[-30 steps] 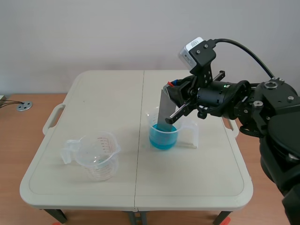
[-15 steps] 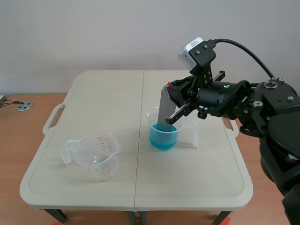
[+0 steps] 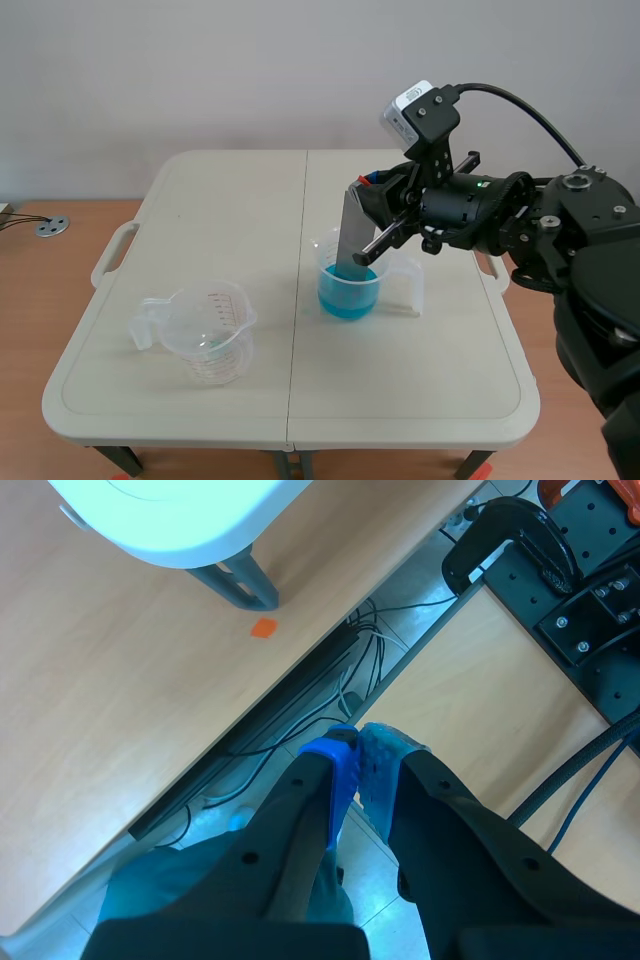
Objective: Hold the metal plate by the orange handle, dip it into the blue solution, take it out and point at it, then put the plate back in the beaker on the left.
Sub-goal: 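Hold the plate still in the solution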
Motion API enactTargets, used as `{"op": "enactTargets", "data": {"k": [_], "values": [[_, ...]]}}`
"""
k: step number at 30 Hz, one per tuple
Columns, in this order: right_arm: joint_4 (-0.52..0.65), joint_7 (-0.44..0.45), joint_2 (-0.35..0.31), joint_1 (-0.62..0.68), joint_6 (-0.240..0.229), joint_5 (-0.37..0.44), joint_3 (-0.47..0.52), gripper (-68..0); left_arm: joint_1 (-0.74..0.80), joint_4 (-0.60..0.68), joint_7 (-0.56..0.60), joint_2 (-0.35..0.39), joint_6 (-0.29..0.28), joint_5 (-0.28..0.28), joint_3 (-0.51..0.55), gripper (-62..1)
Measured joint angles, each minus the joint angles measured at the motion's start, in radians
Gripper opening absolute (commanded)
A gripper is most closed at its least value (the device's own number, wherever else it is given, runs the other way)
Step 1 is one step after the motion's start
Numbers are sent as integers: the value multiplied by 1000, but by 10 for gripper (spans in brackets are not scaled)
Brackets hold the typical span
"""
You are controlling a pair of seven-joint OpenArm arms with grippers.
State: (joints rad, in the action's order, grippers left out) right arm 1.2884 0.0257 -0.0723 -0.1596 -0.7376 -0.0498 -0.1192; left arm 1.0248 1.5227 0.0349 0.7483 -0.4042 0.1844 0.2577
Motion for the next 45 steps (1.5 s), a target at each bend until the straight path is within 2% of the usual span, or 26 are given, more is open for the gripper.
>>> {"op": "enactTargets", "data": {"k": [45], "values": [[0, 18, 0, 0, 0, -7, 0, -662, 0, 0, 0, 0, 0, 0, 0, -596]]}}
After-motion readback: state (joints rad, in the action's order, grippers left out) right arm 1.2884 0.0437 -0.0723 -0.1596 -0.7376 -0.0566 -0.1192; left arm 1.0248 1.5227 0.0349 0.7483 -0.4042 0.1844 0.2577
